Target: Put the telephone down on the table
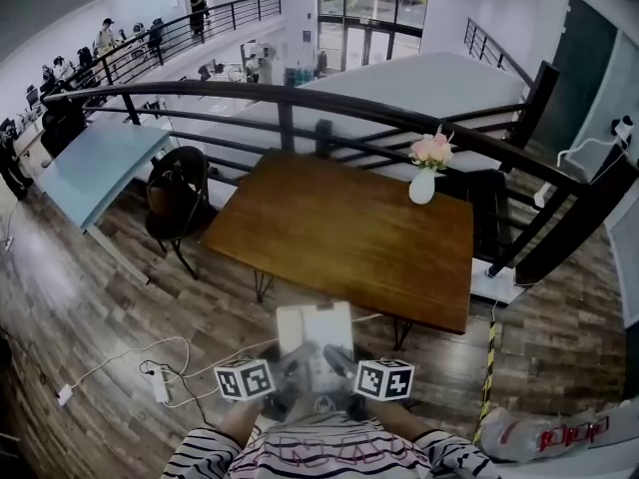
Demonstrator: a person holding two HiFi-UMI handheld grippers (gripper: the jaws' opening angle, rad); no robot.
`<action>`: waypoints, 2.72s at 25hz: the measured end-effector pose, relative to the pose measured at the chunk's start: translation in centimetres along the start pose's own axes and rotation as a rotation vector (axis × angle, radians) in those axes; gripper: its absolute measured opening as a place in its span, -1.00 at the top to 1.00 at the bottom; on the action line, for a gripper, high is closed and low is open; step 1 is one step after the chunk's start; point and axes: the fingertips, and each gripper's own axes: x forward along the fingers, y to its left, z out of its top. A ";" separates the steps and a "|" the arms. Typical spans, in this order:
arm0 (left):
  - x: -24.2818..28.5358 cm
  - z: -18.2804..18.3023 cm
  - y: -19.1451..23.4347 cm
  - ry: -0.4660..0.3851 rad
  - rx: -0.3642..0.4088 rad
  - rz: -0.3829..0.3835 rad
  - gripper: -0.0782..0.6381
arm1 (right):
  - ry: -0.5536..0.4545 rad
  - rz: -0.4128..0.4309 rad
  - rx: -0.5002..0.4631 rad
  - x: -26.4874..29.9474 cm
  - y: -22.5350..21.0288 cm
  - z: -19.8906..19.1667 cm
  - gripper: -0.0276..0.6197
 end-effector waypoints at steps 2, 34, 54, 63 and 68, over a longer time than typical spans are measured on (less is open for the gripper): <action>1.3 0.7 0.5 0.002 -0.004 0.004 -0.32 | 0.009 0.003 0.000 0.9 -0.8 1.0 -0.01; 14.9 24.2 13.9 0.198 0.063 -0.161 -0.31 | -0.180 -0.167 0.114 22.7 -2.0 18.7 -0.01; 29.3 30.9 15.1 0.233 0.056 -0.196 -0.31 | -0.205 -0.218 0.131 27.6 -11.1 30.2 -0.01; 37.8 32.6 16.2 0.239 0.039 -0.174 -0.31 | -0.178 -0.220 0.141 29.8 -17.6 35.5 -0.01; 41.7 32.8 17.4 0.244 0.008 -0.149 -0.31 | -0.147 -0.216 0.150 31.3 -21.2 37.3 -0.01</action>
